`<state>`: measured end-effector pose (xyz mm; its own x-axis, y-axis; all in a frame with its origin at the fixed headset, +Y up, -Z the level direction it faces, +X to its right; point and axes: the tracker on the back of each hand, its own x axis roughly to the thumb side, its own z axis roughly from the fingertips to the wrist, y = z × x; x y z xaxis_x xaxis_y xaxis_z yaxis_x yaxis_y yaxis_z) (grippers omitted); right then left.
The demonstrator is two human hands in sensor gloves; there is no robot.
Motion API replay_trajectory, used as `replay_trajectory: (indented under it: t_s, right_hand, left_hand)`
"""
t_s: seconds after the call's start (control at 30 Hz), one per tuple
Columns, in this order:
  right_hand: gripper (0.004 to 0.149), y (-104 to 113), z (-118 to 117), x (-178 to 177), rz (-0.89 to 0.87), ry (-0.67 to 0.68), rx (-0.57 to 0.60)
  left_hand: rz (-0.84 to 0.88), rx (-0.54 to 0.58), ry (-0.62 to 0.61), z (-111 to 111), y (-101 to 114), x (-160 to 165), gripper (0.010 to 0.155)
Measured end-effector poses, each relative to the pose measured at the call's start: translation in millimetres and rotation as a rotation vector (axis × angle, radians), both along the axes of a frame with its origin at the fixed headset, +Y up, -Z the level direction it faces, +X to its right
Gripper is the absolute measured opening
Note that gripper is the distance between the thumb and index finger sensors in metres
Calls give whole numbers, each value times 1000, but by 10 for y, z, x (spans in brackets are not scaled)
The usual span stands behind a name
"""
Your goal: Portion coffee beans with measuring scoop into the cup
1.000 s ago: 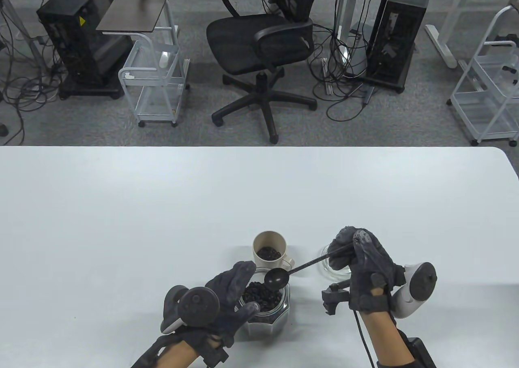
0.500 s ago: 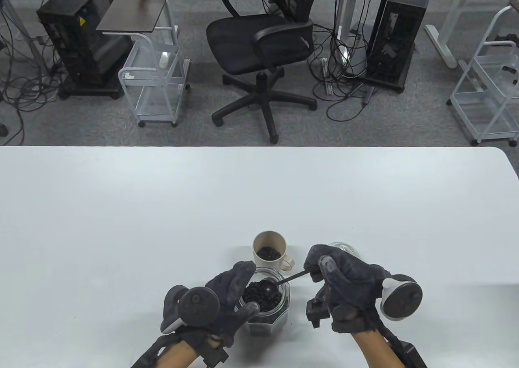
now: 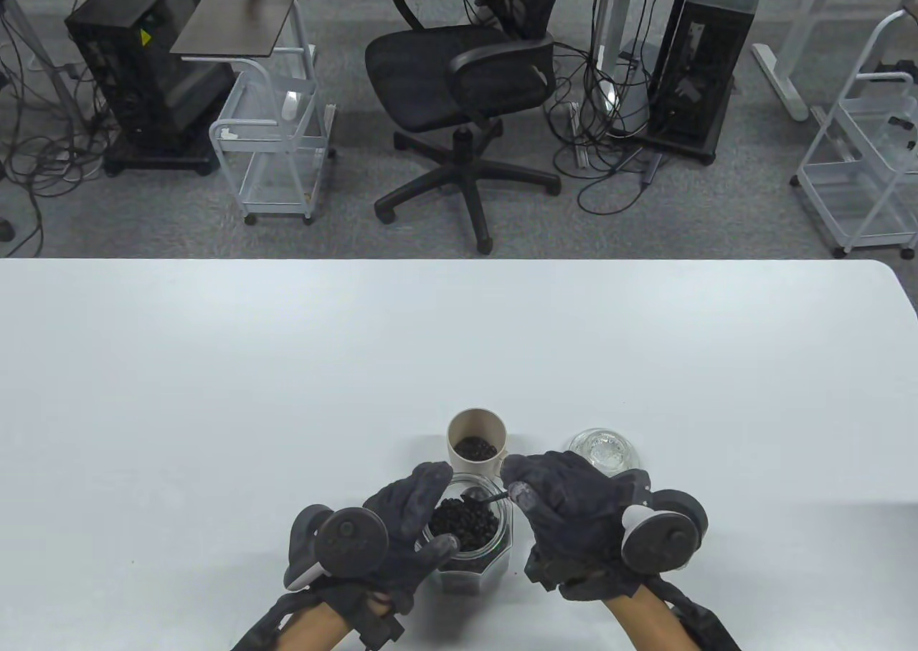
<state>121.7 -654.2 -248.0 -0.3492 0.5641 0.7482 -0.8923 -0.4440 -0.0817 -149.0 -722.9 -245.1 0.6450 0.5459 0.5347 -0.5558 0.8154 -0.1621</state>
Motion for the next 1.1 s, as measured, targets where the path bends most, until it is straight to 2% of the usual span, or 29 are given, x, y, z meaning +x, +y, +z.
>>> replay_trajectory:
  t_s: [0.17,0.27,0.4,0.77,1.1]
  right_hand:
    - [40,-145,-91,-80,111,29,-126]
    - [40,-209,-133,-111,104,43,-239]
    - [39,-246,-185,-85,71,47,-331]
    - [40,-587,-355,134,-339,51,-813]
    - [40,-806,-408,265,-551,49,-1020]
  left_hand:
    - [1,1,1,0,-1,0,92]
    - [-2,3,2,1,0,0,92]
    - [-2,3,2,2,1,1,92]
    - [-3,-2,3,0,-1,2,92]
    - [-4,0,2,2,0,3,92]
